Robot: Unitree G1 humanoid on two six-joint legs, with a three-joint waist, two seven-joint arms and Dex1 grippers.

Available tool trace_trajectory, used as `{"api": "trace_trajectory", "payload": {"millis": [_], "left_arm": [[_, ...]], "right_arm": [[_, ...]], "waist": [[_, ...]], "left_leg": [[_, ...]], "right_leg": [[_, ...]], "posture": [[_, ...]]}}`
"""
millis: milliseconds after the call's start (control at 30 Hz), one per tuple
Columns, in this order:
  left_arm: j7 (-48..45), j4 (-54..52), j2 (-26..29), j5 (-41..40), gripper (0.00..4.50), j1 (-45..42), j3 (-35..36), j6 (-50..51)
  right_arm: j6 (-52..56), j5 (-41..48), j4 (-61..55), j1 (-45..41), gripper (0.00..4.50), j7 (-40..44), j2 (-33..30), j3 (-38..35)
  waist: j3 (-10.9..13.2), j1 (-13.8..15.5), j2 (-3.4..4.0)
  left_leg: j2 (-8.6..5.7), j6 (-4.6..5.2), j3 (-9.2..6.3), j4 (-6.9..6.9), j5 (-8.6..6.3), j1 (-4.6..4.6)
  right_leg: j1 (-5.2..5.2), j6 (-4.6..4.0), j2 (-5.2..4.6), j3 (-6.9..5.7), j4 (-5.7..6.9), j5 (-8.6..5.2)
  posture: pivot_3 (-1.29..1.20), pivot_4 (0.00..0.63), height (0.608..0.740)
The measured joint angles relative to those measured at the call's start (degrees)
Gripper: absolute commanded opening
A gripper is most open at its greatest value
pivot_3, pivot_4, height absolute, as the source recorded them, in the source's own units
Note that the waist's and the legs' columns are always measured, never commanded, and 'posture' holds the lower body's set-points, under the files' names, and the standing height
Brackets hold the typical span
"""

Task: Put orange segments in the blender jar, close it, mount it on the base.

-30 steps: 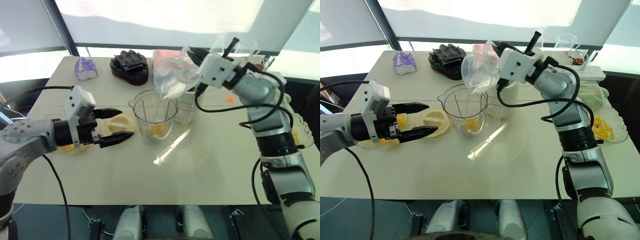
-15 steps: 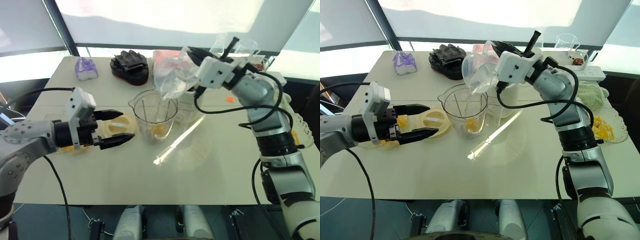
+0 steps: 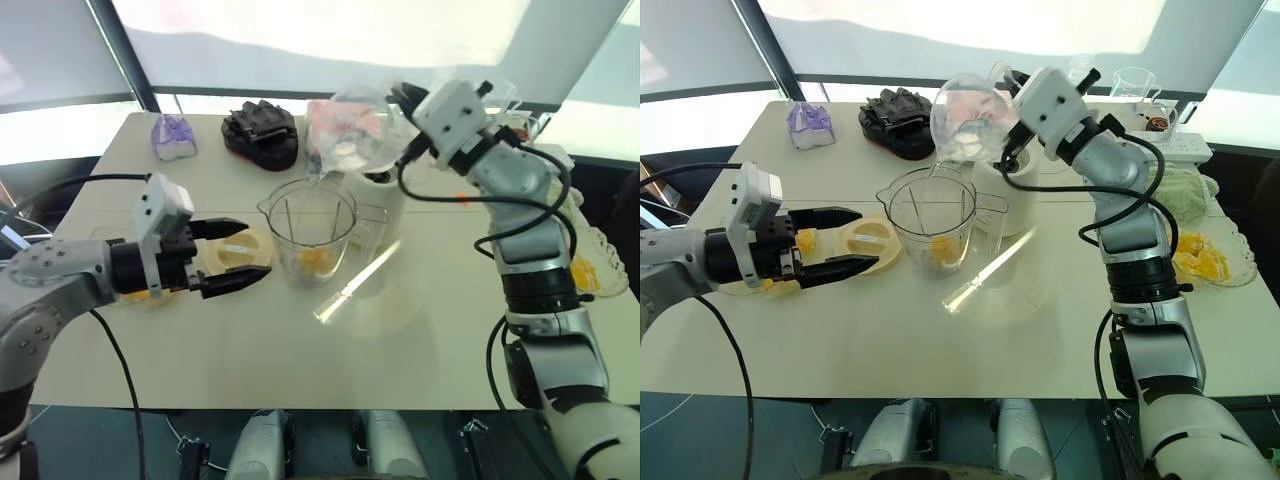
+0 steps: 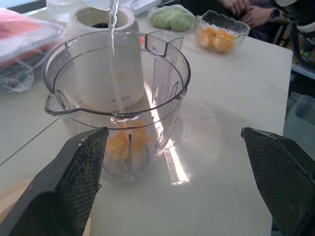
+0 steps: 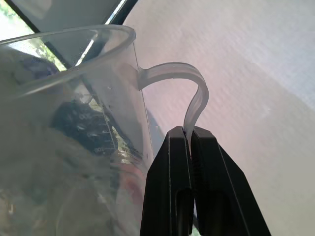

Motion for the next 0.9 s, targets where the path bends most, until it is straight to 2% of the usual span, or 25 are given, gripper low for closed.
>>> {"api": "trace_trajectory", "payload": {"millis": [500, 733, 900], "left_arm": [[-1.0, 1.0, -1.5, -0.2, 4.5, -3.7, -3.1, 0.2], [-0.6, 0.7, -3.5, -0.4, 4.5, -4.2, -4.6, 0.2], [1.3, 0.3, -5.5, 0.0, 4.5, -4.7, -5.0, 0.0]], "right_arm": [[25.2, 19.7, -14.4, 2.6, 0.08, -6.4, 2.0, -15.6], [30.6, 21.9, -20.0, 10.4, 0.08, -11.6, -0.3, -22.3], [28.7, 21.1, -19.8, 16.8, 0.08, -15.3, 0.0, -24.8]], "waist": [[0.0, 0.0, 0.0], [0.0, 0.1, -0.01], [0.0, -0.2, 0.0]], "left_leg": [[-0.01, 0.01, 0.01, -0.01, -0.01, 0.0], [-0.04, 0.01, 0.02, 0.0, -0.01, -0.01], [-0.07, 0.02, 0.03, 0.0, 0.0, 0.03]], "right_leg": [[0.0, 0.03, 0.0, 0.0, 0.01, 0.01], [0.02, 0.03, 0.0, 0.01, -0.02, 0.01], [0.01, 0.02, 0.09, 0.03, 0.03, 0.02]], "posture": [[0.0, 0.15, 0.74], [0.0, 0.15, 0.74], [0.0, 0.15, 0.74]]}}
